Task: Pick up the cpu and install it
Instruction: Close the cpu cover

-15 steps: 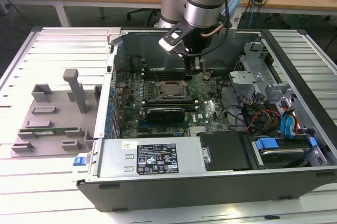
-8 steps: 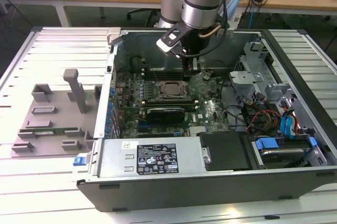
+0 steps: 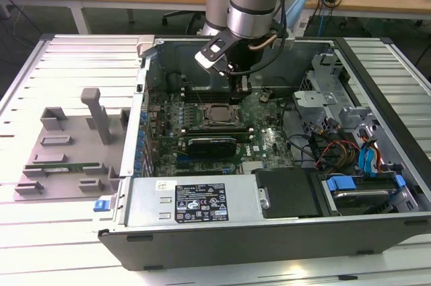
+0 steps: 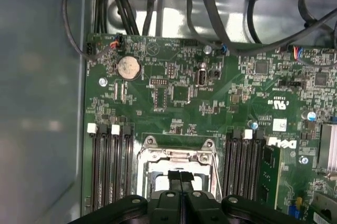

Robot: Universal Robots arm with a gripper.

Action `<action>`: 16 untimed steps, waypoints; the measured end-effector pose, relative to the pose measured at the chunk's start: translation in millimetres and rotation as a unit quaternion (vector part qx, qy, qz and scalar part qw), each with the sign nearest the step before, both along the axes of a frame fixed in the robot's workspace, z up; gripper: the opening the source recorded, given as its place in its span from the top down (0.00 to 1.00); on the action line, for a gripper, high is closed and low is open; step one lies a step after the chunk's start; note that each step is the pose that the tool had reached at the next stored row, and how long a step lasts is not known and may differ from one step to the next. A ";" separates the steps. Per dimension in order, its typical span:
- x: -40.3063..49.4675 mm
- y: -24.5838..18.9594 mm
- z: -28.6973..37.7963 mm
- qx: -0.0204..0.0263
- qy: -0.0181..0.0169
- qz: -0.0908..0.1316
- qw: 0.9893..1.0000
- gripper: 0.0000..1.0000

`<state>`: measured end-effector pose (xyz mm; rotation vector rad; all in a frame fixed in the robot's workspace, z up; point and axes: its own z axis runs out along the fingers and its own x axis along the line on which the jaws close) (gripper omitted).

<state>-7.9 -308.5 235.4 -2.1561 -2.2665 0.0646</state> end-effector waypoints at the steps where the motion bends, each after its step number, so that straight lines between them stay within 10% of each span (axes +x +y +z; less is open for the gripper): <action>1: -1.3 0.0 -0.8 0.000 0.000 0.000 1.000 0.89; 16: -31.7 0.0 -21.2 0.000 0.000 0.000 1.000 0.89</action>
